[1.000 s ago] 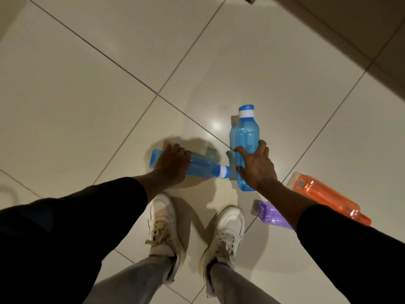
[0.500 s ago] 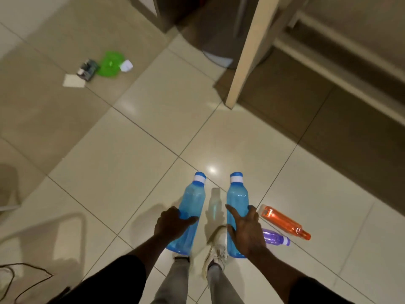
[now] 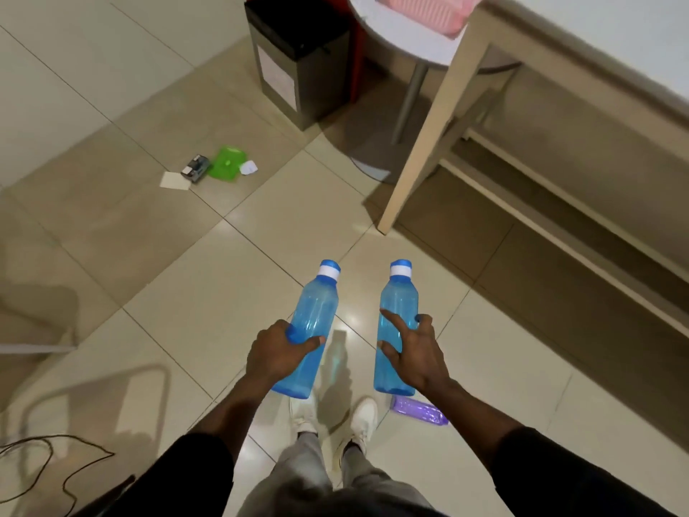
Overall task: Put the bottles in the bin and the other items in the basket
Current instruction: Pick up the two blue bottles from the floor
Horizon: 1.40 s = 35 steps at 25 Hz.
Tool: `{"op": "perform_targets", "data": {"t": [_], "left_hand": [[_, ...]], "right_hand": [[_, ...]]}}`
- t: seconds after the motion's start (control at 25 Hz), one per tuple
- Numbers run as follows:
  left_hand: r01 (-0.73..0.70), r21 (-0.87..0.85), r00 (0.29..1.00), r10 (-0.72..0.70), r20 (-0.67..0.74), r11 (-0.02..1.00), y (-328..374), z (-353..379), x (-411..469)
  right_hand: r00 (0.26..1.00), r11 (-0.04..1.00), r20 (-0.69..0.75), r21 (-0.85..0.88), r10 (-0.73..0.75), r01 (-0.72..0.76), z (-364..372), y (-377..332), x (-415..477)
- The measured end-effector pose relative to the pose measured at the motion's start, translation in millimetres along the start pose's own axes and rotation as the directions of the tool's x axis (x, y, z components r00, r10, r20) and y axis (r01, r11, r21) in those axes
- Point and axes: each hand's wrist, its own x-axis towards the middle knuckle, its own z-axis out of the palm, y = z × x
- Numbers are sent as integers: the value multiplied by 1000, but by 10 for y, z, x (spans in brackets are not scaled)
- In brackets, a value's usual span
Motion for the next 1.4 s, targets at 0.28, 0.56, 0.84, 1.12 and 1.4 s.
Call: {"op": "perform_targets", "data": {"t": [0.28, 0.56, 0.84, 1.12, 1.4], "left_hand": [[3, -1, 996, -3, -94, 1000, -94, -825, 255], [-31, -9, 991, 30, -134, 999, 83, -1193, 614], [-25, 39, 993, 30, -113, 999, 521, -1319, 1143], [13, 37, 977, -5, -213, 999, 1287, -1851, 1897], [46, 110, 951, -10, -308, 993, 1757, -2320, 2612]], "right_hand": [[999, 996, -37, 85, -26, 29, -173, -544, 354], [995, 981, -102, 192, -13, 33, -394, -841, 689], [994, 974, -101, 216, -47, 68, -867, -972, 1627], [987, 966, -42, 204, -155, 161, -1421, -1252, 2669], [976, 963, -6, 160, -219, 217, -1743, -1655, 3563]]}}
